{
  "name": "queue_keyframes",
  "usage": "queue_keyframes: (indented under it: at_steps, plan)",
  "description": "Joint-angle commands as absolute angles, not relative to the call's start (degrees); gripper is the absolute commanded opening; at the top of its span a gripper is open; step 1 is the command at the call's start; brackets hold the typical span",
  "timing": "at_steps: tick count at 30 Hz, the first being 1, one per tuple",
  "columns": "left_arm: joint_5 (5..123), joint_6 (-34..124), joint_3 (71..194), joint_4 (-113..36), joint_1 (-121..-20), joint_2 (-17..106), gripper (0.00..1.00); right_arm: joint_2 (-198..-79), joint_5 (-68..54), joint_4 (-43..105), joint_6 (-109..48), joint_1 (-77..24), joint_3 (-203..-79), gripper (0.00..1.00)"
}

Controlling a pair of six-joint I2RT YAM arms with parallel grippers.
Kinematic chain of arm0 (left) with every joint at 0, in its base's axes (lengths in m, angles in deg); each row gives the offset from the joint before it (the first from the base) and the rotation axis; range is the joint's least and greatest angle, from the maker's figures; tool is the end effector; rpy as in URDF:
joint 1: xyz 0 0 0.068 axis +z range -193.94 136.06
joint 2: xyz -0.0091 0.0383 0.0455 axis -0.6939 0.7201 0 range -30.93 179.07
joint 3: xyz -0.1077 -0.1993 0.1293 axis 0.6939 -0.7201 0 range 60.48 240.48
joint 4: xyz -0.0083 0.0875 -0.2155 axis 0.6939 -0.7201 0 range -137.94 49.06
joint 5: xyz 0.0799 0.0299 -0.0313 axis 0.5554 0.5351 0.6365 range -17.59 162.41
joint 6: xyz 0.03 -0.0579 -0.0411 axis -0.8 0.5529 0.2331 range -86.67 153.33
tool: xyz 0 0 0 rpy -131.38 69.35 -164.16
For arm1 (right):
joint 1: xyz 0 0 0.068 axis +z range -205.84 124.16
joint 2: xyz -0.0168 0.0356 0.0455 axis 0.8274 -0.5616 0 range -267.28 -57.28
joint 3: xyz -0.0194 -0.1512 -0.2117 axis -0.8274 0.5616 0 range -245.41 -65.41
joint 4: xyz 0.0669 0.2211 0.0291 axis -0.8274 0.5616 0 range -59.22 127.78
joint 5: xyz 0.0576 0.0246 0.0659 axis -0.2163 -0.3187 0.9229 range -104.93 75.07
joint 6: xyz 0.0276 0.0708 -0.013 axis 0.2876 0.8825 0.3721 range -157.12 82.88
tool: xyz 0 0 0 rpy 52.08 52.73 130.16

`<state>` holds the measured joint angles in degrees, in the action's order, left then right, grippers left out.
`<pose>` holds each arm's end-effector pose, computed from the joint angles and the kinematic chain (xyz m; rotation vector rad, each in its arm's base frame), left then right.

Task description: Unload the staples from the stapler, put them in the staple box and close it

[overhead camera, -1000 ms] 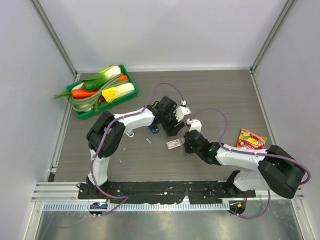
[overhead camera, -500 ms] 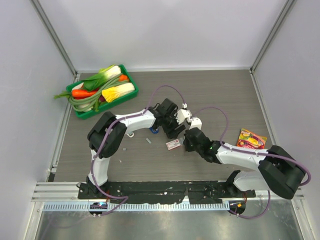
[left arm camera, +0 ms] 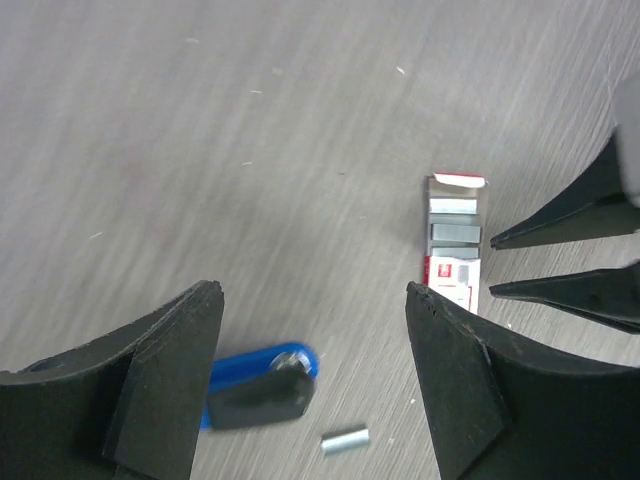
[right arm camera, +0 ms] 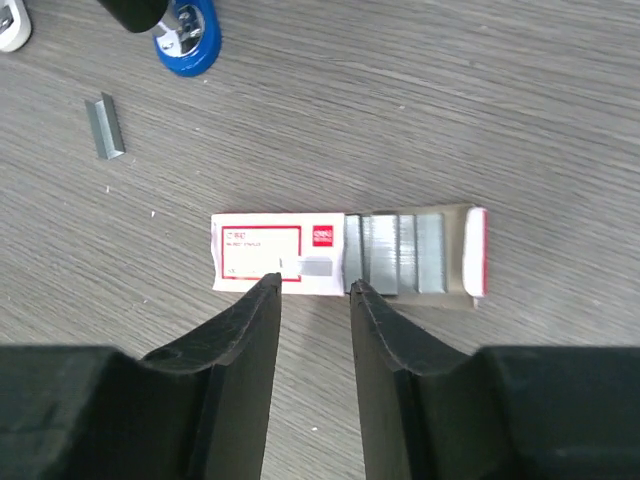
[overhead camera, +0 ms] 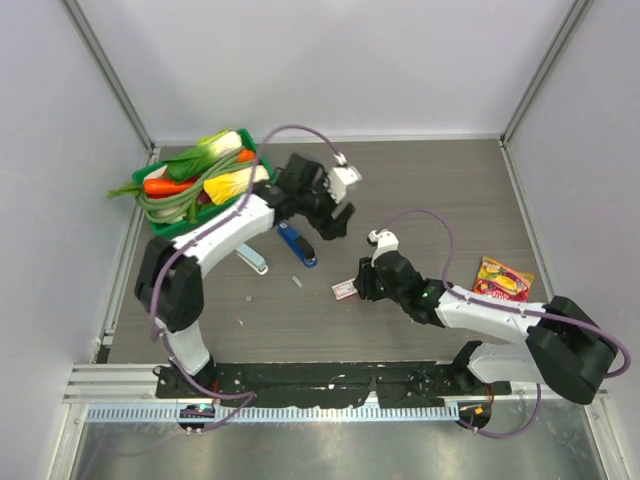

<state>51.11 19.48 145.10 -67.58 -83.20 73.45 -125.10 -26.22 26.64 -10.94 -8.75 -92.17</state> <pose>0.2926 -0.2699 0.2435 1.2346 2.0664 -0.6516 0.1704 0.1645 0.1679 -0.2981 2.2253 0.4905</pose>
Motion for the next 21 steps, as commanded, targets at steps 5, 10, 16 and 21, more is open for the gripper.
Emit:
queue_keyframes:
  at_steps: [5, 10, 16, 21]
  plan:
    - [40.77, 25.33, 142.58, -72.58, -69.17, 56.98, 0.79, -137.42, -19.85, 14.44, -16.8, -5.49, -102.04, 0.51]
    - [38.05, 25.33, 136.52, -74.16, -63.9, 51.17, 0.79, -149.03, -18.09, 11.97, -19.53, -2.84, -109.78, 0.6]
    - [38.31, 21.29, 132.03, -79.26, -62.4, 49.49, 0.79, -158.52, -18.44, 10.13, -21.56, -1.52, -116.91, 0.72]
    - [36.64, 21.11, 129.57, -79.62, -59.59, 46.68, 0.79, -161.34, -19.58, 10.47, -23.58, 0.67, -119.72, 0.73]
